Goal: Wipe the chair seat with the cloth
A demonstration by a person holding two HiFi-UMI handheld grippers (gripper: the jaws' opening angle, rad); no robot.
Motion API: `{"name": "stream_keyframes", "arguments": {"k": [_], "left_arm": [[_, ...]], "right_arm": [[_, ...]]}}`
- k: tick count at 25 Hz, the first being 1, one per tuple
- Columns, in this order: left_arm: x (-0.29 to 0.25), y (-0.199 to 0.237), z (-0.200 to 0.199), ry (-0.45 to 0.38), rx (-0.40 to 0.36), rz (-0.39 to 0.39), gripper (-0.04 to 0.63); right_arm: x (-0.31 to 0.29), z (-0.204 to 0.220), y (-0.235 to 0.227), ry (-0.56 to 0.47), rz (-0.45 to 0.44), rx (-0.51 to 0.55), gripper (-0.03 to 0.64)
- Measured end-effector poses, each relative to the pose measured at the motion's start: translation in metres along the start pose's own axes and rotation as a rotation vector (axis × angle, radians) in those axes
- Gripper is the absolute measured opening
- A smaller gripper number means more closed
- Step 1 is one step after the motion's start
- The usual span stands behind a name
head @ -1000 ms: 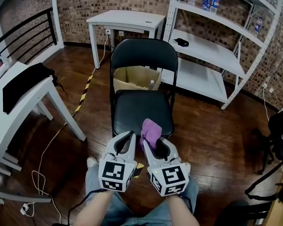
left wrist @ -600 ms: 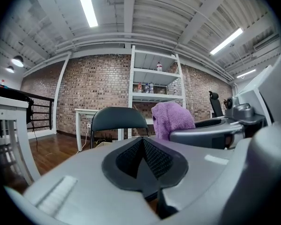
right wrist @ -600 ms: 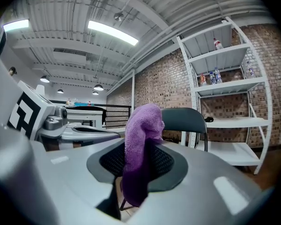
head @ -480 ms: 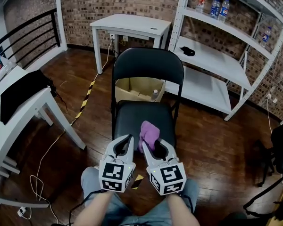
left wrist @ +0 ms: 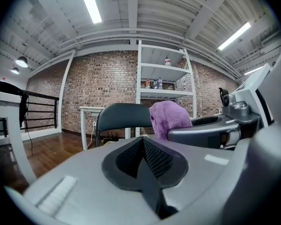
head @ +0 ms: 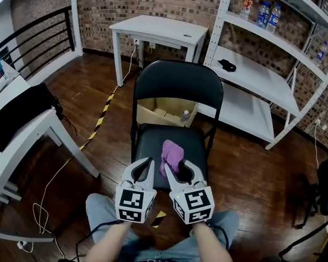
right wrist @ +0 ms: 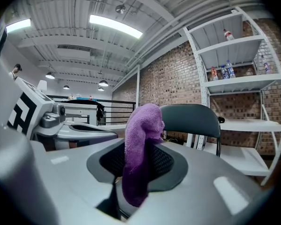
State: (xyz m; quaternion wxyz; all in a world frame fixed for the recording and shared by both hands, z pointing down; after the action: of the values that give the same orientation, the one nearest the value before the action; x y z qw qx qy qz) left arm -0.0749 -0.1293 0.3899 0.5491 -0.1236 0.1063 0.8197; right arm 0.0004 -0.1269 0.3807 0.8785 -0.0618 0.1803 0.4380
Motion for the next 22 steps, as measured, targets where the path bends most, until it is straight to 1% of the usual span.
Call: {"name": "stream_keyframes", "arguments": {"k": [5,11,17,22], "left_arm": [[-0.015,0.02,0.009,0.027,0.008,-0.027,0.005],[-0.026,0.039,0.012,0.038,0.023,-0.045,0.005],[-0.043,0.056,0.019,0.055,0.055,-0.057,0.006],[-0.065,0.069,0.032,0.091,0.071,-0.065,0.006]], "right_arm": [[-0.029,0.001,-0.005,0.021,-0.022,0.033,0.112],[-0.06,0.003,-0.009,0.042,-0.05,0.053,0.112],[-0.104,0.007,-0.017,0.08,-0.098,0.131,0.112],[-0.139,0.016,-0.025,0.123,-0.122,0.193,0.112]]}}
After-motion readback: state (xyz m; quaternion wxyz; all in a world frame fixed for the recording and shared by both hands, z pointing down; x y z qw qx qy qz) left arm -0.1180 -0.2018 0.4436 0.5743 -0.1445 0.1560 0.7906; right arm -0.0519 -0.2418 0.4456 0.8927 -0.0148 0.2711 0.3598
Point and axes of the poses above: the fingertips, and each gripper's own axes: x backward along the fingers, y to its left, z out of its underside, the point moved 2 cm from there along x, backward along the fingers, and after that the axes turned 11 degrees about y, right-handed, at the moved point
